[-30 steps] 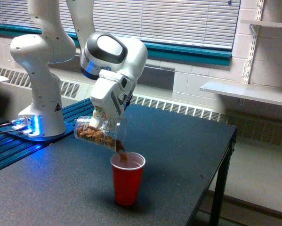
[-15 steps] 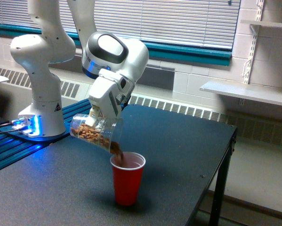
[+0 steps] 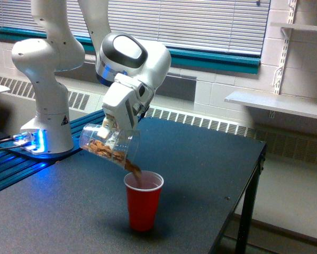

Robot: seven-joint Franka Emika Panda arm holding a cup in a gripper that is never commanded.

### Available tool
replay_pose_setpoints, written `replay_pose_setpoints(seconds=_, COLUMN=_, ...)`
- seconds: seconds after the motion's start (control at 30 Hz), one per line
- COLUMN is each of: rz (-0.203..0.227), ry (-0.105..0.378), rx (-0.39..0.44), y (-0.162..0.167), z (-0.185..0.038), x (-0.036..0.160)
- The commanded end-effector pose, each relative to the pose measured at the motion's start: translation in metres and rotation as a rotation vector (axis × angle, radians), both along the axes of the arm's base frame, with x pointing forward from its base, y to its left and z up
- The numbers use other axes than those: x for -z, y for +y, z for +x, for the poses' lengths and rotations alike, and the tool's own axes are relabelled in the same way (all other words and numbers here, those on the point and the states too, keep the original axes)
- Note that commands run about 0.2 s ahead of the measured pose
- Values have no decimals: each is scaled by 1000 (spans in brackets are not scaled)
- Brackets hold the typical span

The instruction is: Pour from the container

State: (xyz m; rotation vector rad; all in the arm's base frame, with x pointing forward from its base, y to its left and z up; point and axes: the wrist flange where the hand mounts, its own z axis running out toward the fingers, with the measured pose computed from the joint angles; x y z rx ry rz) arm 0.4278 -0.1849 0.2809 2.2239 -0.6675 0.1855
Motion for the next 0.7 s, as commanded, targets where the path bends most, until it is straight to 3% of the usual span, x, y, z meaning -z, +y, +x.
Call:
replay_pose_setpoints(seconds=0.03, rz=-11, ry=42, rx=-29, y=4, z=5, x=-8)
replay_pose_setpoints(seconds=0.37, rz=-4, ry=88, rx=-29, y=6, z=5, x=-13)
replay_pose_setpoints(seconds=0.7, rz=11, ry=100, rx=-23, y=8, z=7, x=-16)
